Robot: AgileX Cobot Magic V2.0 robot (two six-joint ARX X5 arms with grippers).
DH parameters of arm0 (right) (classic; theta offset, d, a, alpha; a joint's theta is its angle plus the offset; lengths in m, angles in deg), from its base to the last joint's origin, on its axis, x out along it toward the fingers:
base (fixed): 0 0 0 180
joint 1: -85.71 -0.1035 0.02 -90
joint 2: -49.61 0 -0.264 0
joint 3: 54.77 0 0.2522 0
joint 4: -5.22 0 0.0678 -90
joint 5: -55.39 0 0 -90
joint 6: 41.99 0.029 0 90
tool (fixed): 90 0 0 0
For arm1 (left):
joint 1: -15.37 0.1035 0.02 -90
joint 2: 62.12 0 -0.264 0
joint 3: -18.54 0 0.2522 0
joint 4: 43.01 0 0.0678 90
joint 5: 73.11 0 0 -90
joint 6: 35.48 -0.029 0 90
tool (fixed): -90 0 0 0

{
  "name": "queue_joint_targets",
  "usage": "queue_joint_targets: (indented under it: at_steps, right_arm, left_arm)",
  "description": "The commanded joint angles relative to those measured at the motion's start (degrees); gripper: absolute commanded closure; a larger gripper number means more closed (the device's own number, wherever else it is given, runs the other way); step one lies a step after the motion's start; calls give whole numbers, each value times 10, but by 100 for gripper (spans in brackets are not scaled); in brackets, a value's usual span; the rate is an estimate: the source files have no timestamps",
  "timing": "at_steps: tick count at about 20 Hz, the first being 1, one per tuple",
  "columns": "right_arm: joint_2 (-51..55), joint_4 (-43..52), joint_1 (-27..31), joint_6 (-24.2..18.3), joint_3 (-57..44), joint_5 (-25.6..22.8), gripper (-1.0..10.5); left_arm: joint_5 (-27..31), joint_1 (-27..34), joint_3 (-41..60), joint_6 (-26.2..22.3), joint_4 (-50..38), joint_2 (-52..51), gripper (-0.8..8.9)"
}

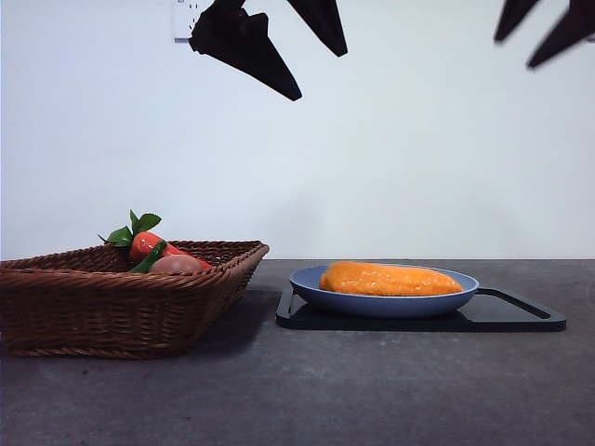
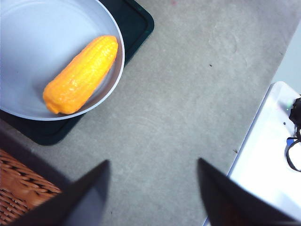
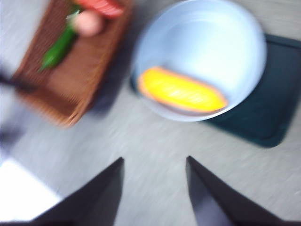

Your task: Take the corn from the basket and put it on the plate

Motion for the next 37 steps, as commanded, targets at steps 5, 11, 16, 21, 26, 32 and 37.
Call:
queue_joint_targets:
  at_steps: [5,11,16,21,26,32,37]
  right_arm:
    - [35,-34,-83,-40,-22,-19,943]
    - [35,-32,-91,-31,-35,-29,943]
    - [35,-31,-75,-31,-35,-31,943]
    - [35,-28,-70,-31,-35,-31,943]
    - [35,-25,-70,-31,-35,-31,943]
    - [35,-20,-70,-31,-35,-31,943]
    - [35,-16,-70,-31,-35,-31,943]
  left_arm:
    - [-2,-3,-15,-7,9,4,806]
    - [-2,-3,-15,-7,9,4,806]
    - [-2,-4,-15,-7,-50,4,806]
    - [-2,-2,-15,-8,-138,4,806]
    - [26,66,-15,-31,-180,-39,806]
    - [25,237,36,-46,-222,-201,806]
    - [25,378,247,-42,-361,-390,806]
